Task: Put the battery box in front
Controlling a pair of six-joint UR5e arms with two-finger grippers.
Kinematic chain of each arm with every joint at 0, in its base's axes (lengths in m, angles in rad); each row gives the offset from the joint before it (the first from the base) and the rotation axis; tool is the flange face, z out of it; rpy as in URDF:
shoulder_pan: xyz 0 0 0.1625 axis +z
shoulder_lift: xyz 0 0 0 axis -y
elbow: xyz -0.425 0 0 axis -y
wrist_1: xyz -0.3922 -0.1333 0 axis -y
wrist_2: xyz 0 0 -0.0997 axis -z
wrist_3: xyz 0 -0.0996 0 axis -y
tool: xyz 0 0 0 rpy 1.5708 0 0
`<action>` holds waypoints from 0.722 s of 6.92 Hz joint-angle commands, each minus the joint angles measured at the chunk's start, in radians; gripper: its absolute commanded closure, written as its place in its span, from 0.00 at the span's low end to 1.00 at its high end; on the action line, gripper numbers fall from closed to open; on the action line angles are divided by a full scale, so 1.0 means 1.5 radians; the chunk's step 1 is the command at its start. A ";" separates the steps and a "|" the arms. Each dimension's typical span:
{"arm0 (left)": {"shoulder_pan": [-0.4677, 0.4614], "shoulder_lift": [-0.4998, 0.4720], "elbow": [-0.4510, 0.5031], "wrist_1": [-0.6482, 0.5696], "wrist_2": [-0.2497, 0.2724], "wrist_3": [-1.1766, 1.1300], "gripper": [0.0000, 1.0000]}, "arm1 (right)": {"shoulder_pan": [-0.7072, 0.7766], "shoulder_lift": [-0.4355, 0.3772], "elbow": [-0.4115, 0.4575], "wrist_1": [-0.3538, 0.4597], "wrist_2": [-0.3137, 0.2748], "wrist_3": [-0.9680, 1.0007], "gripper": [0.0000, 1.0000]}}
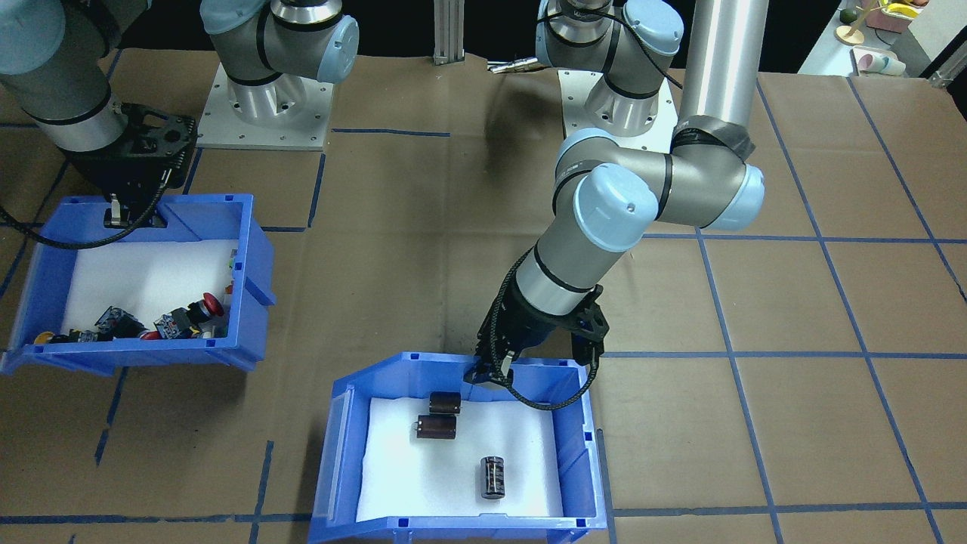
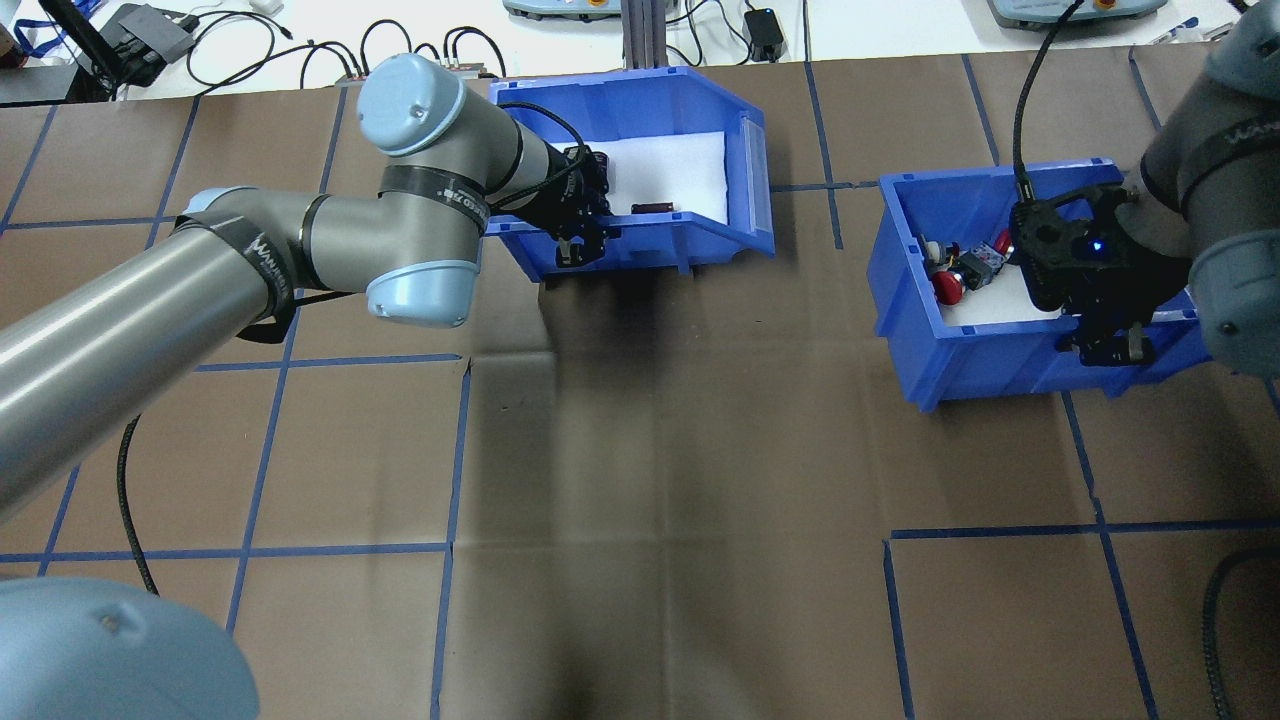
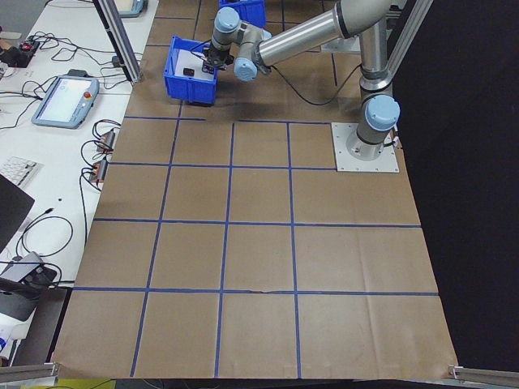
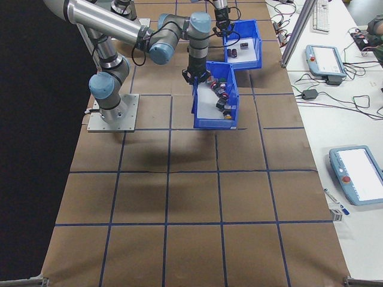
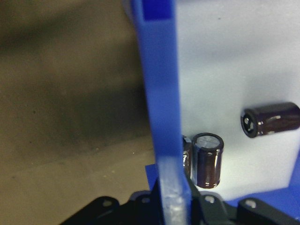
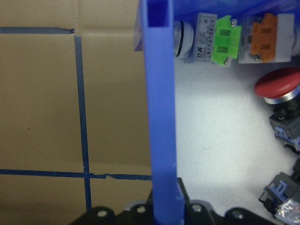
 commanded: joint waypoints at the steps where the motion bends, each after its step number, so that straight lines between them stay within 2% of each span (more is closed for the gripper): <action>1: -0.033 -0.052 0.052 0.000 0.005 -0.042 1.00 | 0.013 -0.046 0.066 -0.003 0.007 0.034 0.96; 2: -0.034 -0.050 0.050 -0.002 0.005 -0.043 0.90 | 0.023 -0.074 0.103 -0.005 0.006 0.054 0.96; 3: -0.035 -0.043 0.047 -0.018 0.007 -0.043 0.39 | 0.044 -0.089 0.116 -0.004 0.015 0.094 0.96; 4: -0.035 -0.040 0.050 -0.036 0.107 -0.043 0.00 | 0.096 -0.092 0.127 -0.005 0.014 0.150 0.96; 5: -0.033 -0.038 0.053 -0.040 0.133 -0.043 0.00 | 0.161 -0.091 0.132 -0.006 0.014 0.226 0.96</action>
